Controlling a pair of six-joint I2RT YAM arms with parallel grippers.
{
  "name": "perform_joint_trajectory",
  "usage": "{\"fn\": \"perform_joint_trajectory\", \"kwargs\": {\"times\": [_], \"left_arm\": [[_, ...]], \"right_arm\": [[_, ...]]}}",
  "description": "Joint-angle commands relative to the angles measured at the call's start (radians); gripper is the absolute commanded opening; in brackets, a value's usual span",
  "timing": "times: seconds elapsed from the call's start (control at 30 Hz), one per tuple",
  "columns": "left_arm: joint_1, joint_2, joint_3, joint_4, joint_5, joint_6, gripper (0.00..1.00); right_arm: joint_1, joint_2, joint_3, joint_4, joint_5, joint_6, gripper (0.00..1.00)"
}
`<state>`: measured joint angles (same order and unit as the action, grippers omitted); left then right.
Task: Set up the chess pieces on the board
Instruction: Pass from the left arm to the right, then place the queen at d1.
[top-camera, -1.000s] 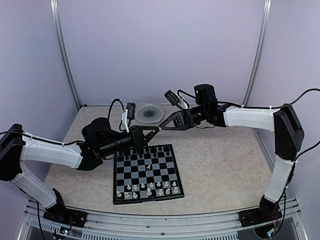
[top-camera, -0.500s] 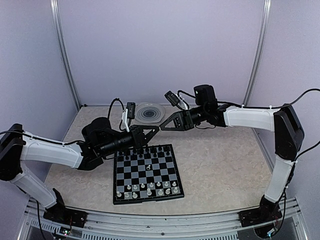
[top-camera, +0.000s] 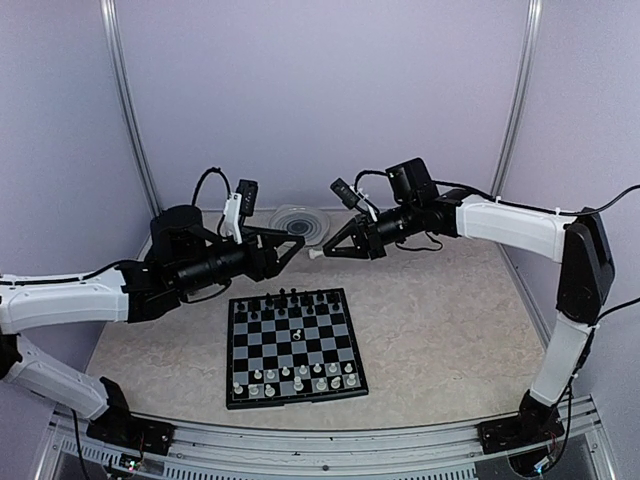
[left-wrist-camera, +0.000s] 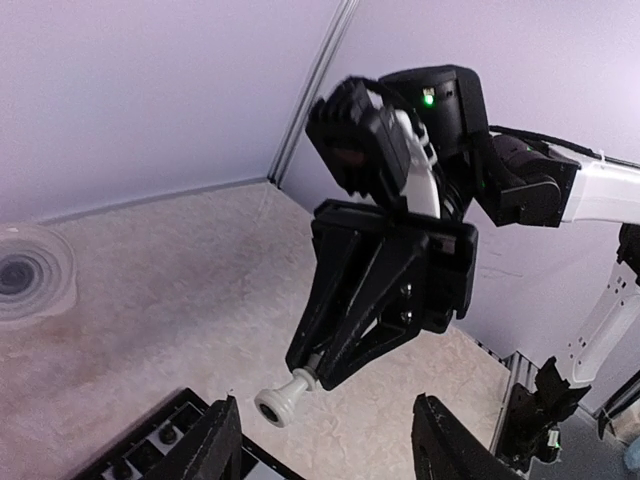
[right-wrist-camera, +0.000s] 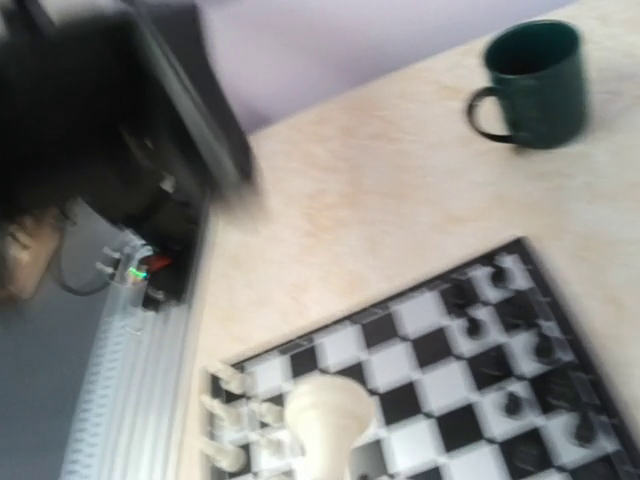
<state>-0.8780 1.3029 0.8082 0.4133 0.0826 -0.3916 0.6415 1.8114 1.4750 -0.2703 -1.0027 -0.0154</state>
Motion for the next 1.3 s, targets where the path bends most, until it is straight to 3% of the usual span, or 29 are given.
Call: {"fn": "perform_joint_trajectory", "kwargs": {"times": [0.0, 0.17, 0.27, 0.47, 0.83, 1.27], "left_arm": [[0.072, -0.144, 0.089, -0.295, -0.053, 0.154, 0.59], [0.229, -0.235, 0.128, -0.399, -0.138, 0.211, 0.61], [0.292, -0.277, 0.103, -0.391, -0.201, 0.242, 0.61], [0.422, -0.345, -0.007, -0.339, -0.188, 0.249, 0.61], [0.433, -0.347, 0.007, -0.377, -0.198, 0.246, 0.61], [0.432, -0.355, 0.006, -0.381, -0.175, 0.238, 0.61]], "right_arm": [[0.036, -0.067, 0.068, -0.186, 0.191, -0.226, 0.04], [0.156, -0.047, 0.169, -0.350, 0.372, -0.399, 0.04], [0.254, -0.006, 0.232, -0.431, 0.491, -0.480, 0.04], [0.429, 0.102, 0.284, -0.543, 0.672, -0.563, 0.03], [0.603, 0.255, 0.359, -0.649, 0.835, -0.614, 0.04], [0.650, 0.369, 0.432, -0.749, 0.910, -0.638, 0.04]]}}
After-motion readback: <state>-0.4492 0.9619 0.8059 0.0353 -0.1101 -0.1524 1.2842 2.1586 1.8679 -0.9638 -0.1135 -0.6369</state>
